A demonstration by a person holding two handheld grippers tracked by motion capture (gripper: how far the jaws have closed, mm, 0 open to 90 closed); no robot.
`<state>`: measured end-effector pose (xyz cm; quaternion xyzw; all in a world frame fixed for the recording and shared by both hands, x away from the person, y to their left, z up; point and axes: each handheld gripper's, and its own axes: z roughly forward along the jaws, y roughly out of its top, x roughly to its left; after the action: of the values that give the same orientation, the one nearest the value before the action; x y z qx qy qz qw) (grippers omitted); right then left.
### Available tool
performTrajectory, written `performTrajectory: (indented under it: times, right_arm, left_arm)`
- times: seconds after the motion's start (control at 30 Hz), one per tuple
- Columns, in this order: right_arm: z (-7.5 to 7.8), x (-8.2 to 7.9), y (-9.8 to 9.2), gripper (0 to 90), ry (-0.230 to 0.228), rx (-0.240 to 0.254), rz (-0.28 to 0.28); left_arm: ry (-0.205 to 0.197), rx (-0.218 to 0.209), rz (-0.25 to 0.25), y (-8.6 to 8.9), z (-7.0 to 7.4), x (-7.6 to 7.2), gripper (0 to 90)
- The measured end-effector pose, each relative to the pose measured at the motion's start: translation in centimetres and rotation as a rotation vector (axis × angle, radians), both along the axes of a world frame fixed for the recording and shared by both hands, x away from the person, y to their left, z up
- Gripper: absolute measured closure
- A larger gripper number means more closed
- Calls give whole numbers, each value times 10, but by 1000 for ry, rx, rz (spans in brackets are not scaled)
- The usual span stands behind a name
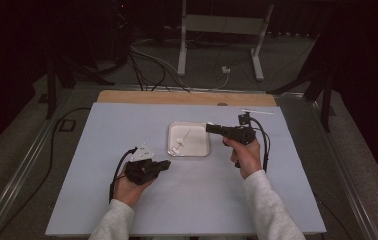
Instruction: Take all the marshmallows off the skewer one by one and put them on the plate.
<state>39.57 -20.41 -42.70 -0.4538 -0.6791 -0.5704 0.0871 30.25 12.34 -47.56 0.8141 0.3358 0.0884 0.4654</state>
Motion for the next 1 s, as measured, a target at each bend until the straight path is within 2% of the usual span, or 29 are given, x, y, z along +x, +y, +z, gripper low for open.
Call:
performTrajectory:
  times: [0.2,0.6,0.7,0.8,0.87,1.0]
  right_arm:
    - [-12,3,12,773,9,-76,8]
    - [-32,12,38,762,-23,-274,-7]
    - [-39,15,44,762,-22,-330,-18]
    - [-48,19,48,756,-4,-360,-25]
    - [-54,21,50,721,14,-372,-35]
    - [-61,24,53,501,45,-425,-43]
  left_arm:
    - [3,-24,17,4,1,1,900]
    - [10,-47,28,6,3,1,900]
    - [11,-49,31,7,3,1,900]
    - [13,-50,33,8,3,2,900]
    - [15,-51,35,8,3,2,900]
    - [16,-49,36,8,2,2,900]
